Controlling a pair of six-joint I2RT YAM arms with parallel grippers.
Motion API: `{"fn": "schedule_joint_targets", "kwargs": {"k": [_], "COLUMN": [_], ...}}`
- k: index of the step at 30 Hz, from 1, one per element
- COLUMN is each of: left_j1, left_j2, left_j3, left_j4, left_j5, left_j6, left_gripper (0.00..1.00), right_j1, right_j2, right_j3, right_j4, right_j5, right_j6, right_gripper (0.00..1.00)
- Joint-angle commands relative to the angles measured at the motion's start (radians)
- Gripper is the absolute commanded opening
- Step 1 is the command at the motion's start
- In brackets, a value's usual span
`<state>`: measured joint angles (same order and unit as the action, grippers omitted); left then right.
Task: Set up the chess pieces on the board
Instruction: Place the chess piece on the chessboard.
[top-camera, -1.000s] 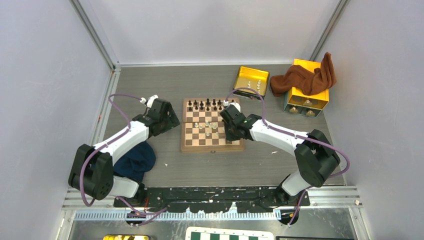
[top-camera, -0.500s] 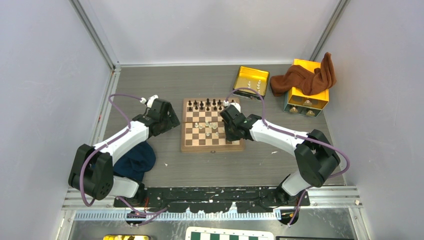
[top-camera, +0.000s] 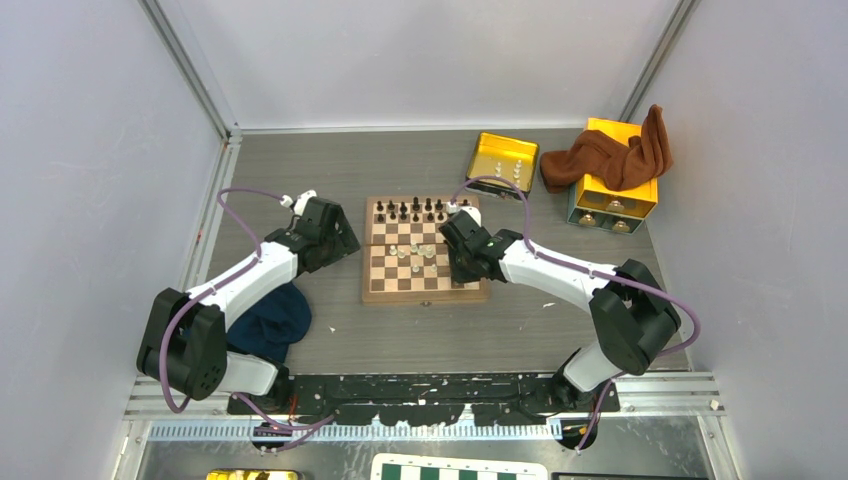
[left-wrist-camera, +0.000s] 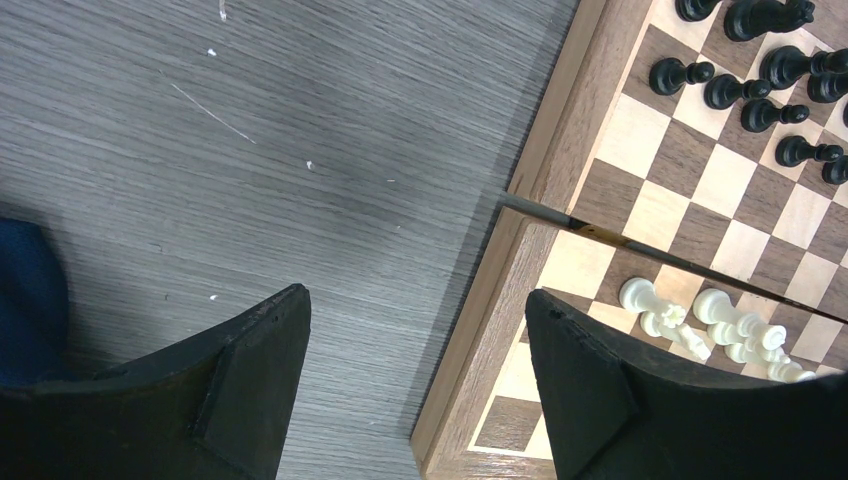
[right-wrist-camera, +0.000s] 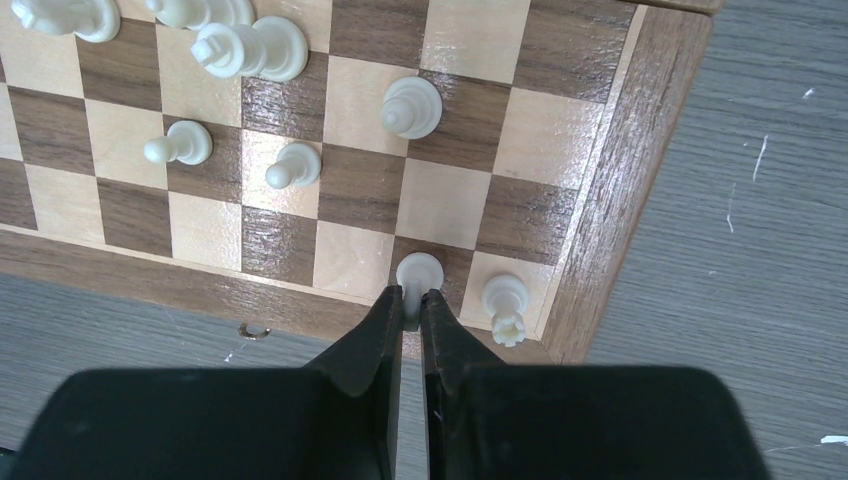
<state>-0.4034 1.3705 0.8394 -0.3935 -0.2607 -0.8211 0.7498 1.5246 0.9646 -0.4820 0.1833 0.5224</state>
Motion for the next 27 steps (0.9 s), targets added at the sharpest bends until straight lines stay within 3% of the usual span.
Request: {"fn": "schedule_joint_targets", "kwargs": {"k": [1, 10, 18, 27], "left_j1": [0.006, 0.006, 0.006, 0.006], "left_j2": [-0.002, -0.004, -0.007, -0.007], "left_j3": [0.008, 0.003, -0.009, -0.009], "left_j4": [0.031, 0.033, 0.037, 0.039], "left_j5": [0.001, 0.005, 0.007, 0.009], "left_j6": [0.010, 0.007, 0.002, 0.002], "left_gripper": [0.80, 0.80, 0.80, 0.80], "right_j1": [0.010, 0.014, 0.015, 0.015], "right_j2": [-0.047, -0.047, -0.039, -0.038], "right_j3": [-0.003, -0.010, -0.023, -0.007], "right_j4": [-0.002, -0.007, 0.005, 0.004], "right_j5": [0.022, 0.023, 0.027, 0.020], "right_j6": [0.013, 0.016, 0.013, -0.007], "right_gripper": [0.02, 0.02, 0.08, 0.27]}}
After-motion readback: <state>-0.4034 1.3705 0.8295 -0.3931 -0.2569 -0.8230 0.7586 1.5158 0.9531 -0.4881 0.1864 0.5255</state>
